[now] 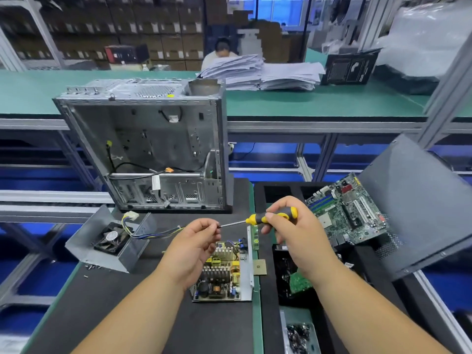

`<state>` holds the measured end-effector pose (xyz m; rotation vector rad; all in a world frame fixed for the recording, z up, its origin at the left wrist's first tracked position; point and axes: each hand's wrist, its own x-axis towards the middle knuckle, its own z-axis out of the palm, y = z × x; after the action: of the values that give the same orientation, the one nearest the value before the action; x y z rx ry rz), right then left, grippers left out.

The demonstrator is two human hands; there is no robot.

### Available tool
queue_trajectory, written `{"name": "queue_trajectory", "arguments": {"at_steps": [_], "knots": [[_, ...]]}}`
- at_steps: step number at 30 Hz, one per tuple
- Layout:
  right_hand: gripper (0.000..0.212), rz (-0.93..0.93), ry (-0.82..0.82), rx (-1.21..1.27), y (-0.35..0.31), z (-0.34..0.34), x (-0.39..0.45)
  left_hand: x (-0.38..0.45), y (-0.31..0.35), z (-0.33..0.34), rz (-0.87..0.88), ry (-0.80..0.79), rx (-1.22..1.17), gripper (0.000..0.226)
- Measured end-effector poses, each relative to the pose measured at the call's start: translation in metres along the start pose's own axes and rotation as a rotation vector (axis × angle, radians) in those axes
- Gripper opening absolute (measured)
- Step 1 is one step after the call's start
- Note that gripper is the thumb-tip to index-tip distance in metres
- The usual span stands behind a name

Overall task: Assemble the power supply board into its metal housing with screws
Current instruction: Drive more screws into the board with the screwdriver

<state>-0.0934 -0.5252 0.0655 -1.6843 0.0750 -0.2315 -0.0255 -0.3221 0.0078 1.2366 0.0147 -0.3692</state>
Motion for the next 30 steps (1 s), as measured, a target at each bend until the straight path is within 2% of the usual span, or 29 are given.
{"name": "queue_trajectory", "arguments": {"at_steps": [12,30], "knots": [[0.003,0.007,-0.030,0.014,0.018,-0.023,0.006,0.001,-0.013,0.018,-0.014,0.026,0.052,0.010],[0.007,0.039,0.026,-0.021,0.003,0.015,0.038,0.034,0.016,-0.010,-0.066,0.000,0.033,0.012]]}}
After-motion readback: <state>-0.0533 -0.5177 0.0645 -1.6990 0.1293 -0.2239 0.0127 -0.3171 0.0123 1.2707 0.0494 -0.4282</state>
